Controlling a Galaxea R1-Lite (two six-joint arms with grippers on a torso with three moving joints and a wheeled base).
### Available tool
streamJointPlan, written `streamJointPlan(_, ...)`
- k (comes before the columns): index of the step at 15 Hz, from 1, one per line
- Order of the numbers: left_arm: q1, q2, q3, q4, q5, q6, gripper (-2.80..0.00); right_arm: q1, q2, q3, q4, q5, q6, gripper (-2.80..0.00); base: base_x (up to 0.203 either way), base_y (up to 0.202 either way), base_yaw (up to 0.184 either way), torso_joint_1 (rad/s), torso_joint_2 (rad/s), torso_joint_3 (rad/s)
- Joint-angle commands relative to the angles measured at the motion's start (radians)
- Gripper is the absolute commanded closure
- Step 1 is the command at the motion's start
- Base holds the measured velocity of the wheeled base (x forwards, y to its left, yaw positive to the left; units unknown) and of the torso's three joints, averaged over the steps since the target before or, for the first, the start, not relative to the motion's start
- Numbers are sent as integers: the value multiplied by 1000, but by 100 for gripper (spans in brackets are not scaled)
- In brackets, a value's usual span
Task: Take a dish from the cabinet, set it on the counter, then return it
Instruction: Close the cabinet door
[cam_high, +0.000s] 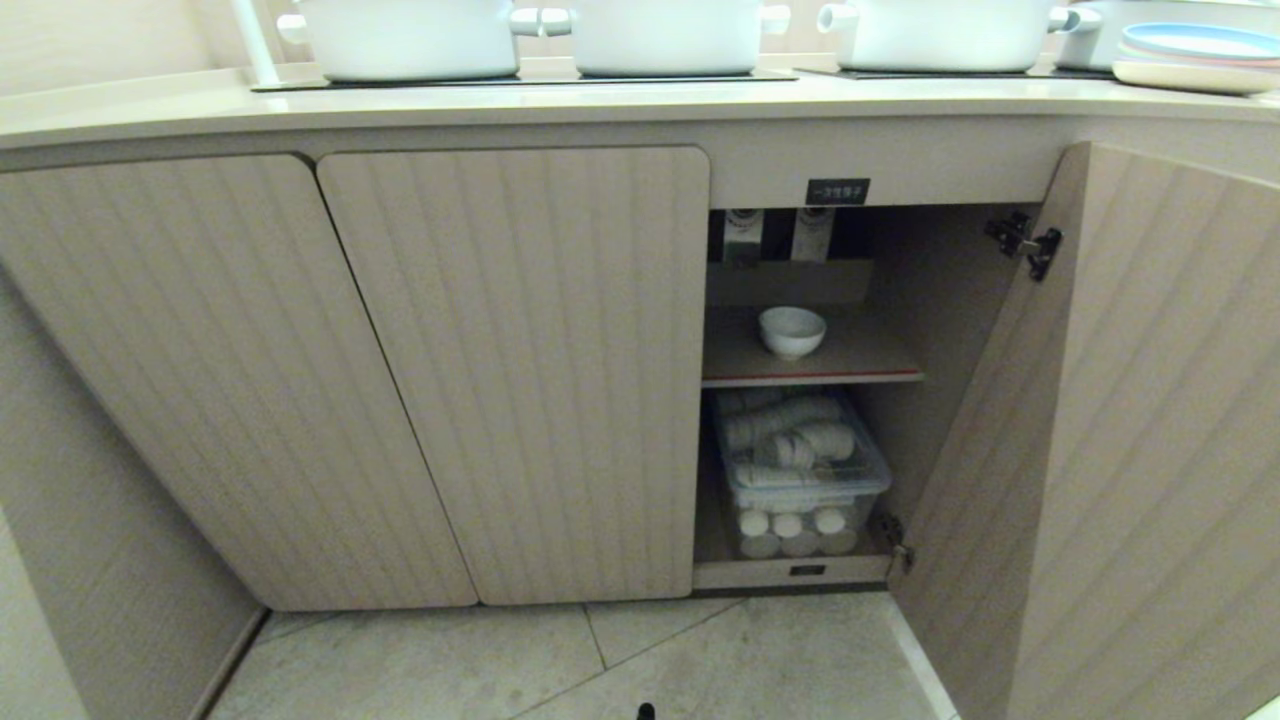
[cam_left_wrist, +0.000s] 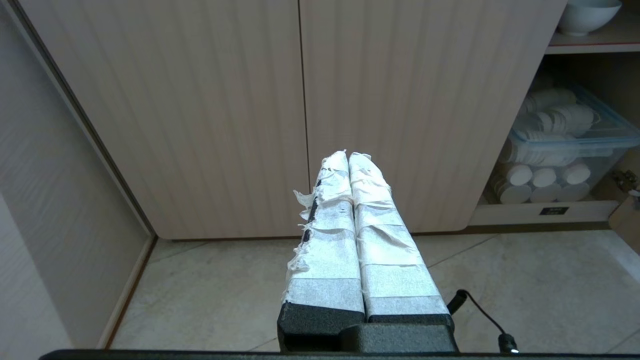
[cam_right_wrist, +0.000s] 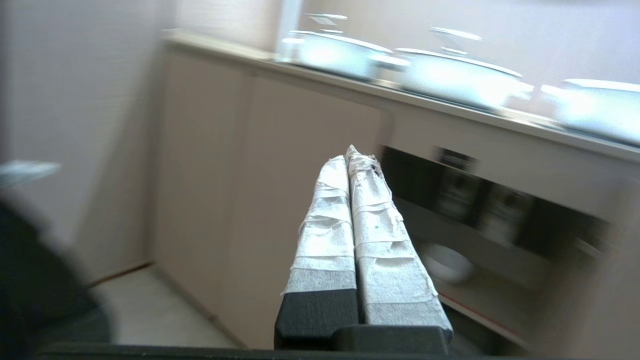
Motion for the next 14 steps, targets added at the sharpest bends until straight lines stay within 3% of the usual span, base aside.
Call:
streamJointPlan(1, 0, 0, 0, -1, 0, 0, 0, 2, 2, -17, 10, -136, 0, 0, 0, 0, 0, 0, 0, 0)
streamJointPlan(7, 0, 0, 0, -1, 2, -2, 0, 2, 17, -119, 175, -689, 11, 0, 0, 0, 0, 0, 0, 0)
streamJointPlan(9, 0, 0, 0, 0, 0, 0, 0, -10, 36, -188, 270, -736, 43, 0, 0, 0, 0, 0, 0, 0)
streamJointPlan(14, 0, 0, 0, -1, 0, 0, 0, -149, 114, -272, 384, -785, 91, 0, 0, 0, 0, 0, 0, 0)
